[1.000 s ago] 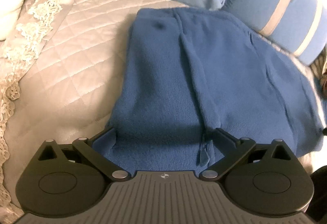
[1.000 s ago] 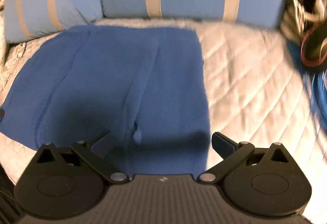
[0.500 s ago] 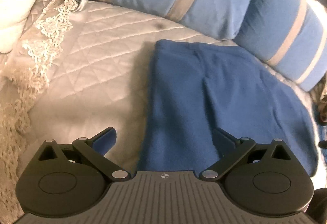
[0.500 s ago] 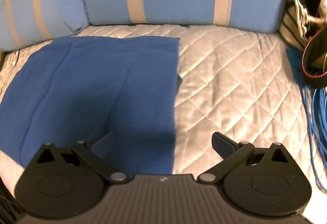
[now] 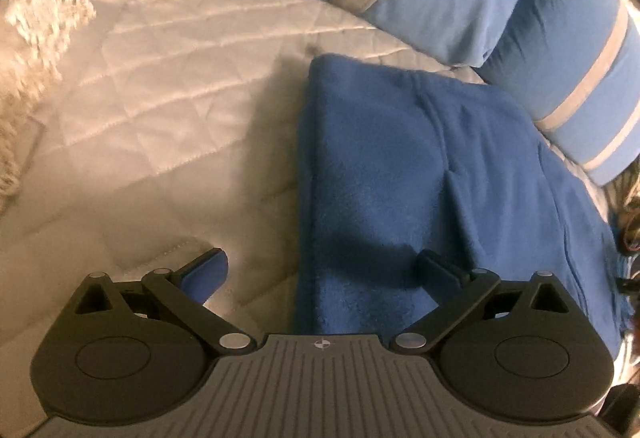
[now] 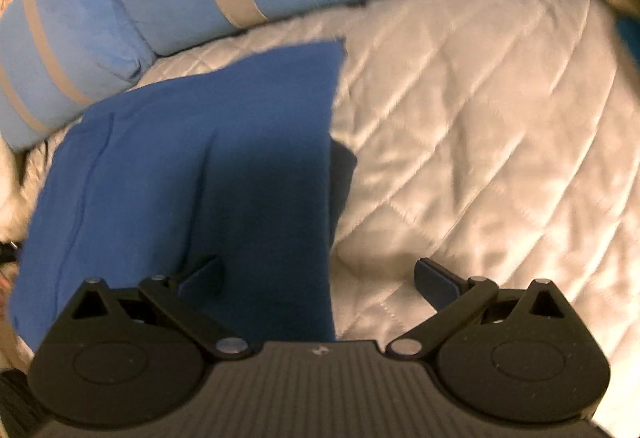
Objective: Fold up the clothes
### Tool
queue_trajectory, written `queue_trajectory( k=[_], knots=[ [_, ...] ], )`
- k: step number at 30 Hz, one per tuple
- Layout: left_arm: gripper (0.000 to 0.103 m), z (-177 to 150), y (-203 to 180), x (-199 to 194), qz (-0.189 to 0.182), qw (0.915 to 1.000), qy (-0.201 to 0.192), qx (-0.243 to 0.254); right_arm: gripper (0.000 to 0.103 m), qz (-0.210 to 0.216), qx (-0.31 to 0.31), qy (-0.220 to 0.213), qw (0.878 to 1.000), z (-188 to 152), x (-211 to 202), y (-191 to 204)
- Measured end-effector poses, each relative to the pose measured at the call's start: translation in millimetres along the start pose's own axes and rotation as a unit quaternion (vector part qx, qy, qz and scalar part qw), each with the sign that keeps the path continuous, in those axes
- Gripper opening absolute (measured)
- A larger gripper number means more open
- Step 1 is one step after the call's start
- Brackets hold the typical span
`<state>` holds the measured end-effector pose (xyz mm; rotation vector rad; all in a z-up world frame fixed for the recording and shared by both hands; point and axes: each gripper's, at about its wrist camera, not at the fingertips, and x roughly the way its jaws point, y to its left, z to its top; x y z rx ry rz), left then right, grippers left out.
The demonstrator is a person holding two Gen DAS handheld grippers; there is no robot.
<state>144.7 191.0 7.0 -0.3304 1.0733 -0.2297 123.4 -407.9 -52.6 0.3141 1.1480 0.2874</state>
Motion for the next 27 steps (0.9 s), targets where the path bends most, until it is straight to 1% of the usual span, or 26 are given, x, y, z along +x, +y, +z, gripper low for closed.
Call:
queue_trajectory(
  k=[1,2,7,10,12,15,17,20,22,23,24,27],
  knots=[
    [0.103,-1,3,3,-0.007,1.0,-0.001,-0.003,0.101,0.014,0.017,0.002,1.0,-1,5,-7],
    [0.103,-2,6,5,-0.014,0.9999,-0.003,-0.005,0.101,0.029,0.025,-0.008,0.999,-1,5,-12],
    [0.102,0,12,4,-0.039,0.9992,0.0,-0.007,0.101,0.061,0.023,-0.008,0.998,2,5,-20],
    [0.102,4,21,2,-0.09,0.9953,0.006,-0.036,0.101,0.096,0.05,-0.01,0.994,5,5,-29],
    [0.102,4,25,8,-0.137,0.9888,0.016,-0.056,0.101,0.127,0.071,-0.011,0.989,7,5,-35],
    [0.101,4,31,16,-0.207,0.9742,0.03,-0.085,0.101,0.179,0.101,-0.018,0.978,9,4,-45],
    [0.101,2,33,22,-0.231,0.9685,0.024,-0.089,0.101,0.224,0.118,-0.02,0.967,11,8,-52],
    [0.101,2,40,28,-0.27,0.957,0.014,-0.106,0.101,0.283,0.124,-0.003,0.951,10,20,-56],
    [0.101,4,44,31,-0.293,0.948,0.011,-0.123,0.101,0.304,0.109,0.009,0.946,10,28,-54],
    [0.101,5,43,33,-0.301,0.9454,0.014,-0.124,0.101,0.313,0.102,0.011,0.944,11,31,-53],
    [0.101,6,40,35,-0.307,0.9439,0.02,-0.12,0.101,0.324,0.099,0.015,0.941,13,34,-51],
    [0.1,10,33,42,-0.306,0.945,0.033,-0.111,0.102,0.331,0.095,0.023,0.939,20,42,-46]
  ],
)
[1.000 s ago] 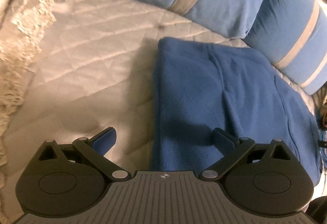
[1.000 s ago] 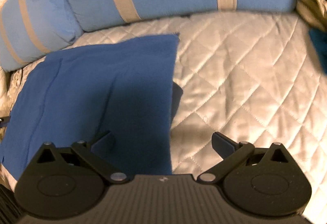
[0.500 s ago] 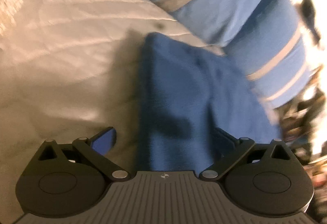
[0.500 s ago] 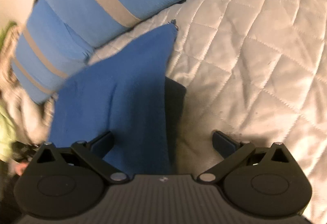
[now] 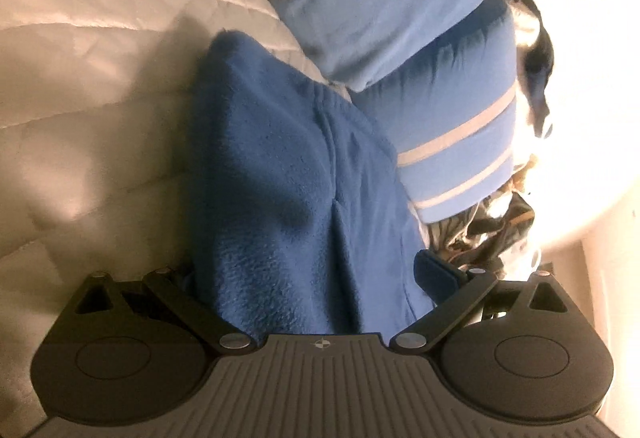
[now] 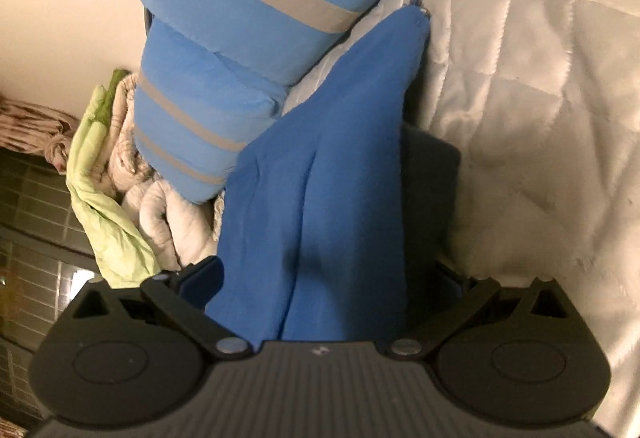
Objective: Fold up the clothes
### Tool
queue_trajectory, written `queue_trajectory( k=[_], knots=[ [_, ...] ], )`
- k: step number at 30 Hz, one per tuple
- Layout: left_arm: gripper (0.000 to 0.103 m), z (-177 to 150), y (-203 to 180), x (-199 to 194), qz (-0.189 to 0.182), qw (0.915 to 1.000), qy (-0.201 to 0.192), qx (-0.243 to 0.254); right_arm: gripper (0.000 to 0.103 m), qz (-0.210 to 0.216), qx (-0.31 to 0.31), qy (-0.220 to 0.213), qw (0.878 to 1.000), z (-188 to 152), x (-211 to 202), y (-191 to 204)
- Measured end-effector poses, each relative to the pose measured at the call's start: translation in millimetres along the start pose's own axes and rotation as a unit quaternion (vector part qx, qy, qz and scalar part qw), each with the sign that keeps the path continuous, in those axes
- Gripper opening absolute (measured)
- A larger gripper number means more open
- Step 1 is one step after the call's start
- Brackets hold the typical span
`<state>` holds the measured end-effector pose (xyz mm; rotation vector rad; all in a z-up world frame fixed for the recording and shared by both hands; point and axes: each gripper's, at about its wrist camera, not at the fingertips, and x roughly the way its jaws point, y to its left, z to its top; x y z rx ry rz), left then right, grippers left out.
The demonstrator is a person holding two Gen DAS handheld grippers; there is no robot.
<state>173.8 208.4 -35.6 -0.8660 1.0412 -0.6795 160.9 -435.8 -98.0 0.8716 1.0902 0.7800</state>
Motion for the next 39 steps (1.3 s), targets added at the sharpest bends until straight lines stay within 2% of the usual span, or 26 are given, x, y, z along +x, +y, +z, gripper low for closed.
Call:
queue_trajectory(
  k=[2,3,4,5,7,9,11,13,17,21,26,34,36,37,38,39],
  knots=[
    [0.078,0,-1,2,0.03,0.9994,0.0,-0.014,0.1,0.002,-0.007,0.004,1.0,3,3,2],
    [0.051,-1,0,2,0.047,0.9986,-0.002,-0.025,0.098,-0.004,-0.007,0.003,1.0,1,2,3],
    [0.044,-3,-2,2,0.05,0.9983,-0.006,-0.028,0.091,-0.01,-0.008,0.002,1.0,0,1,4],
    [0.04,-5,-3,1,0.053,0.9981,-0.009,-0.03,0.075,-0.017,-0.009,0.0,1.0,-2,-1,6],
    [0.029,-9,-5,0,0.059,0.9976,-0.015,-0.034,0.054,-0.042,0.0,-0.005,0.999,-6,-1,8],
    [0.024,-11,-15,-4,0.067,0.9973,-0.021,-0.02,0.044,-0.067,-0.002,-0.01,0.998,-12,-3,14],
    [0.022,-13,-32,-8,0.086,0.996,-0.023,0.005,0.035,-0.104,-0.026,-0.016,0.994,-18,-2,35],
    [0.021,-13,-52,-13,0.101,0.9942,-0.026,0.028,0.03,-0.143,-0.066,-0.024,0.987,-22,-3,64],
    [0.019,-16,-89,-28,0.122,0.9889,-0.034,0.078,0.027,-0.163,-0.117,-0.049,0.979,-29,-12,118],
    [0.018,-13,-119,-49,0.154,0.9805,-0.061,0.106,0.026,-0.156,-0.145,-0.076,0.974,-35,-17,160],
    [0.018,0,-134,-98,0.181,0.9701,-0.109,0.119,0.025,-0.13,-0.151,-0.1,0.975,-34,3,189],
    [0.018,37,-161,-189,0.255,0.9433,-0.167,0.131,0.025,-0.063,-0.167,-0.078,0.981,-23,80,241],
    [0.018,48,-161,-209,0.276,0.9377,-0.168,0.128,0.024,-0.048,-0.172,-0.067,0.982,-22,106,256],
    [0.021,55,-157,-215,0.288,0.9369,-0.159,0.118,0.024,-0.043,-0.174,-0.063,0.982,-22,117,262],
    [0.026,61,-148,-218,0.311,0.9319,-0.152,0.107,0.026,-0.044,-0.179,-0.058,0.981,-23,131,267],
    [0.036,66,-139,-221,0.339,0.9245,-0.146,0.097,0.032,-0.063,-0.183,-0.055,0.979,-24,145,269]
  ],
)
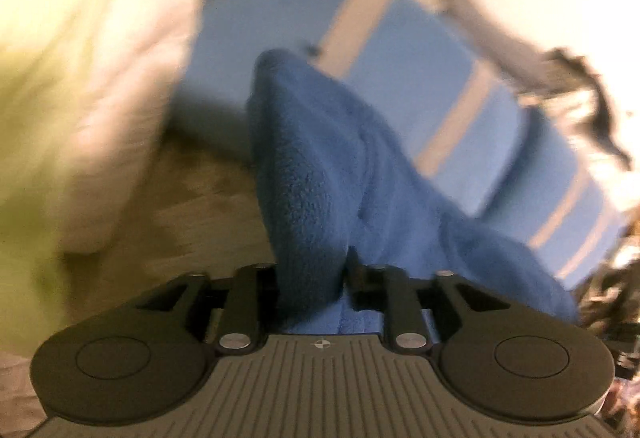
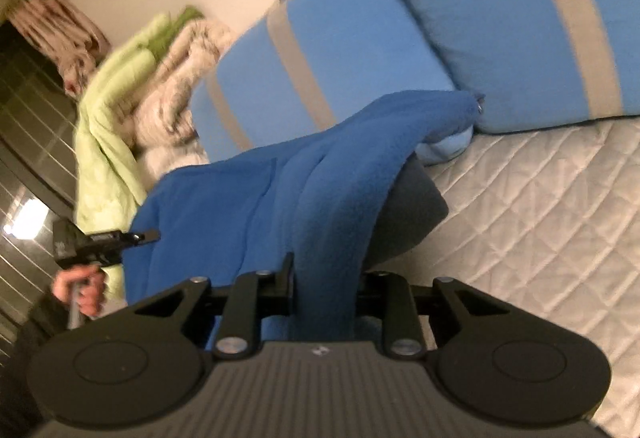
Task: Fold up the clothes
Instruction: 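Grasp the jacket side edge with both tools and fold it over, then lay the folded side down and open both tools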
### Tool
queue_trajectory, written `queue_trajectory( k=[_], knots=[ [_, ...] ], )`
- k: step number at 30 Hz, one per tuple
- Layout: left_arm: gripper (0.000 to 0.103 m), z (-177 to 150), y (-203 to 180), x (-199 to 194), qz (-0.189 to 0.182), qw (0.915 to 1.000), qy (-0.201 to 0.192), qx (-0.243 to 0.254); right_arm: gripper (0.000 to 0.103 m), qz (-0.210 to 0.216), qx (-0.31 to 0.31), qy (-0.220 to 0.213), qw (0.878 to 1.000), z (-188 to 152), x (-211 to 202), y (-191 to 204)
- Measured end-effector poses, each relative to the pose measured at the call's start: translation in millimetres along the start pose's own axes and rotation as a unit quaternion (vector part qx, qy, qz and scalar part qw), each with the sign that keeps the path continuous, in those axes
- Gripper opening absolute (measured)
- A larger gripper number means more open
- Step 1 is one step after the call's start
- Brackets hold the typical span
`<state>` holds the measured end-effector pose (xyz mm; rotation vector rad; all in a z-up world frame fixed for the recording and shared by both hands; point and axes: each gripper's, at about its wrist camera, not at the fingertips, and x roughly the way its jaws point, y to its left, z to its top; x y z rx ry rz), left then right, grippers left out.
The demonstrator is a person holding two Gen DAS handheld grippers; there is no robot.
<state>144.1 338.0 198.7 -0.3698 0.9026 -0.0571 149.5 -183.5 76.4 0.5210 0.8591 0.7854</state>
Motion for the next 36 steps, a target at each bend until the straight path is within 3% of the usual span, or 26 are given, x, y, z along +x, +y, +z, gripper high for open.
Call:
queue_trajectory(
  k=[2,4,5,8,10,15,20,24,28,31,36],
  knots=[
    [0.043,-2,11,11,0.119,0.9927,-0.015,0.015,0.084,-0.046,-0.026,0.006,0.999,-5,20,9],
    [0.048,-9,16,14,0.197,0.9775,-0.065,0.038,0.103,-0.099,-0.067,0.002,0.993,-12,33,17],
    [0.049,-13,18,14,0.198,0.9757,-0.084,0.04,0.103,-0.125,-0.088,0.001,0.988,-15,39,20],
    [0.05,-26,19,17,0.141,0.9831,-0.101,0.058,0.103,-0.148,-0.11,-0.014,0.983,-25,29,23],
    [0.05,-35,10,22,0.136,0.9811,-0.113,0.079,0.103,-0.157,-0.112,-0.024,0.981,-32,18,20],
    [0.05,-52,-5,47,0.119,0.9822,-0.112,0.092,0.103,-0.161,-0.137,-0.022,0.977,-53,-10,7],
    [0.05,-68,-7,70,0.099,0.9815,-0.13,0.1,0.103,-0.161,-0.112,-0.039,0.98,-71,-32,-19],
    [0.048,-81,7,102,0.08,0.9872,-0.115,0.075,0.103,-0.141,-0.081,-0.071,0.984,-85,-38,-43],
    [0.038,-108,35,139,0.101,0.9885,-0.099,0.053,0.103,-0.136,-0.073,-0.086,0.984,-95,-38,-60],
    [0.039,-127,44,142,0.091,0.9831,-0.152,0.045,0.103,-0.141,-0.055,-0.084,0.985,-93,-37,-70],
    [0.04,-120,41,138,0.095,0.9834,-0.147,0.048,0.103,-0.138,-0.025,-0.086,0.986,-91,-35,-82]
  ],
)
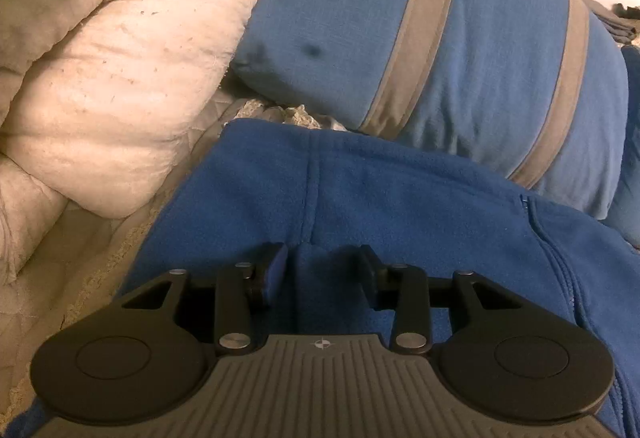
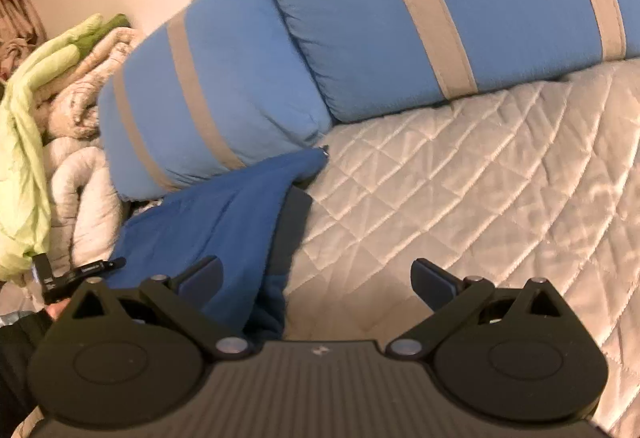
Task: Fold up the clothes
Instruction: 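Lay the folded side down and open both tools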
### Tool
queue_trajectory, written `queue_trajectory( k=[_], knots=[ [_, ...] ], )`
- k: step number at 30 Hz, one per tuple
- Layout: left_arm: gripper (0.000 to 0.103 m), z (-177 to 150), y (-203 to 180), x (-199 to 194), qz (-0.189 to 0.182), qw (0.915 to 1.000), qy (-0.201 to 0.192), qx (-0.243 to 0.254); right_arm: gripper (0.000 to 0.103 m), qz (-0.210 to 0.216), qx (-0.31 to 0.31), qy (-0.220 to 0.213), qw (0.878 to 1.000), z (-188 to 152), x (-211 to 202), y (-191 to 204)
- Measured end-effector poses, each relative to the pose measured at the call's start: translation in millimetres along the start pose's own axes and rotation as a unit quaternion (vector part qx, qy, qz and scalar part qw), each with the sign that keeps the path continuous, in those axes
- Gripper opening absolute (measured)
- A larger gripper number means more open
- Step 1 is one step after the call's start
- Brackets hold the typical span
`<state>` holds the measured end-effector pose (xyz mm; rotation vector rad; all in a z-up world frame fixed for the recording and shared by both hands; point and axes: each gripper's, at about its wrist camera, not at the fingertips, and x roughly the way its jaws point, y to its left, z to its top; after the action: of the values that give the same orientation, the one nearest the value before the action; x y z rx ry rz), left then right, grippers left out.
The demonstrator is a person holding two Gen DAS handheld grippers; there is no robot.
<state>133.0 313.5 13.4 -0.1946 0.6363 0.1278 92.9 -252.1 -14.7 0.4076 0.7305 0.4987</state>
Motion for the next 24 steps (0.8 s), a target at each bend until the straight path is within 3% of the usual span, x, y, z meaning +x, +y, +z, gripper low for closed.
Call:
queue_trajectory(
  k=[2,4,6,10,17,24],
  knots=[
    [0.045,5,-10,0,0.016,0.9996,0.013,0.021,0.103,-0.012,-0.008,-0.001,1.0,0,1,1],
    [0.063,13,-24,-3,0.028,0.9981,0.025,0.048,0.103,-0.021,-0.018,-0.007,1.0,-2,0,2],
    [0.073,20,-37,-9,0.027,0.9976,0.027,0.058,0.103,-0.026,-0.018,-0.012,0.999,-3,-2,1],
    [0.076,35,-70,-29,-0.014,0.9994,0.01,0.031,0.103,-0.026,0.004,-0.025,0.999,-2,-4,-7],
    [0.078,40,-167,-45,-0.088,0.9927,0.002,0.082,0.103,-0.077,-0.005,-0.017,0.997,-4,-16,-8],
    [0.078,8,-257,-39,-0.131,0.9867,0.01,0.095,0.103,-0.097,0.005,-0.027,0.995,-7,-39,-16]
  ],
)
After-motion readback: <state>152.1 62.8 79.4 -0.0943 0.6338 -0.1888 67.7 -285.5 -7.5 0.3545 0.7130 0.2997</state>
